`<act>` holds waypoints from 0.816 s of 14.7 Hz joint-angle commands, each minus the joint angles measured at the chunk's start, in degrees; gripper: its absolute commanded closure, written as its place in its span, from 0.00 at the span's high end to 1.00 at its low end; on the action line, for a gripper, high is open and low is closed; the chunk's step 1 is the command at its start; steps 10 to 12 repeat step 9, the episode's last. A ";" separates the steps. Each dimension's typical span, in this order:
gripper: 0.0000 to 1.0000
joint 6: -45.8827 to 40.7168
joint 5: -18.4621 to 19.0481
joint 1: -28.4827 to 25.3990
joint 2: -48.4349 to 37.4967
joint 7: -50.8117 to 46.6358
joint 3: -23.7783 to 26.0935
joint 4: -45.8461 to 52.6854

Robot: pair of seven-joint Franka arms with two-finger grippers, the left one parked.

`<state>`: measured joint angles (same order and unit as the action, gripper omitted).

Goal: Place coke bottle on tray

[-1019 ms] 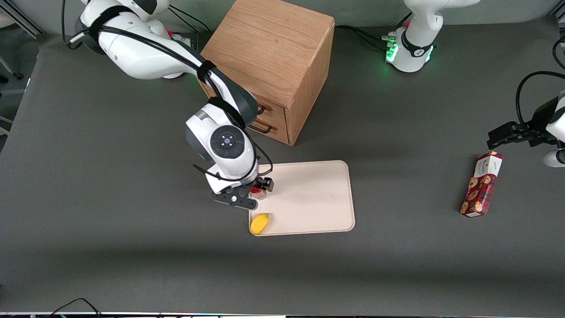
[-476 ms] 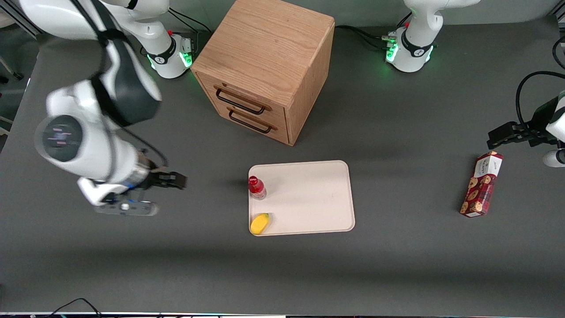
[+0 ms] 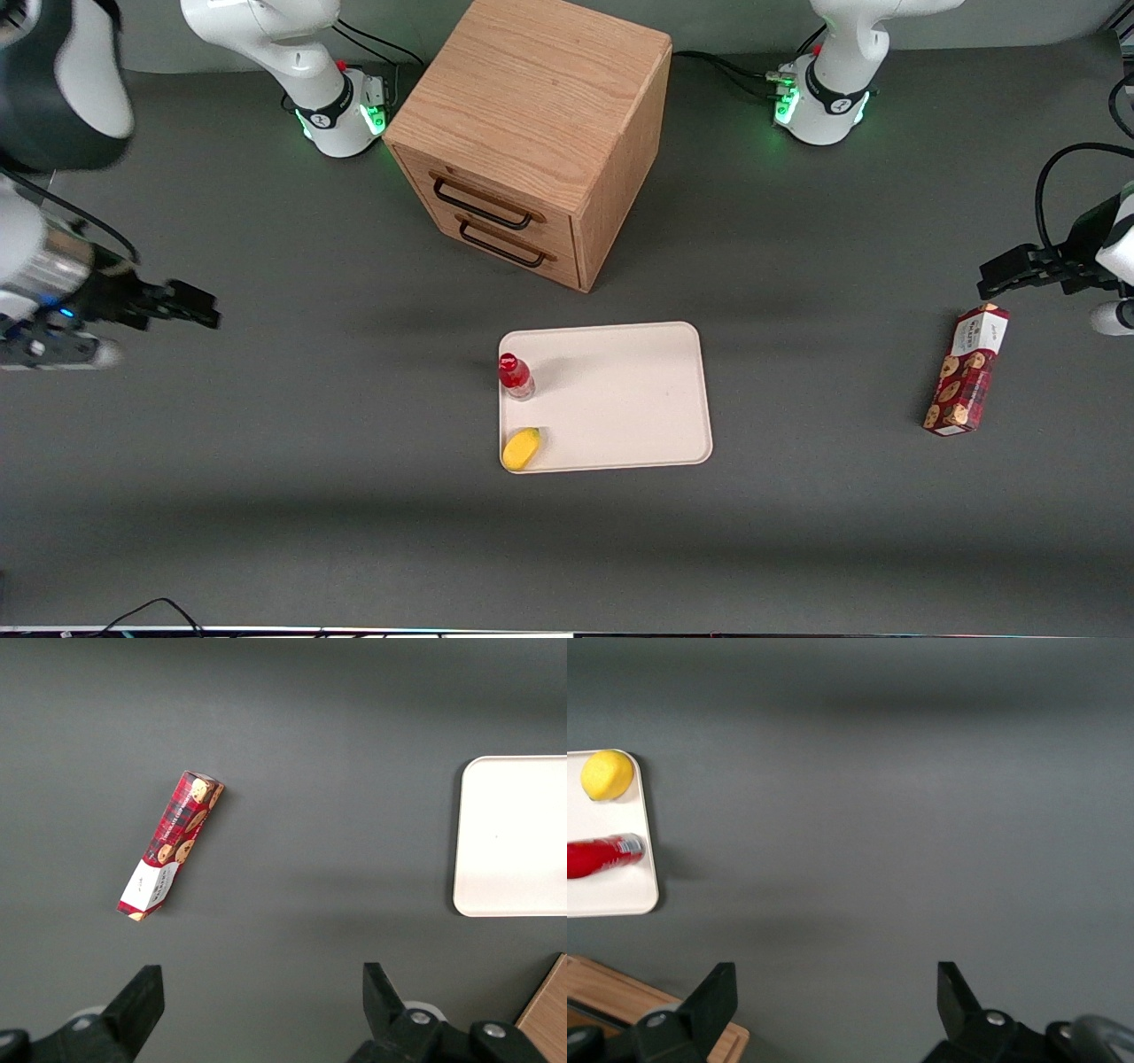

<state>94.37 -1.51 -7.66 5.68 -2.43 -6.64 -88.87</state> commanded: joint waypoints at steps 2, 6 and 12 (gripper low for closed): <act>1.00 0.81 -1.30 -1.13 -5.68 0.85 -0.75 -5.17; 1.00 0.81 -0.78 -1.21 -6.21 0.76 -0.48 -5.00; 1.00 0.81 -0.60 -1.21 -6.21 -0.03 -0.13 -4.91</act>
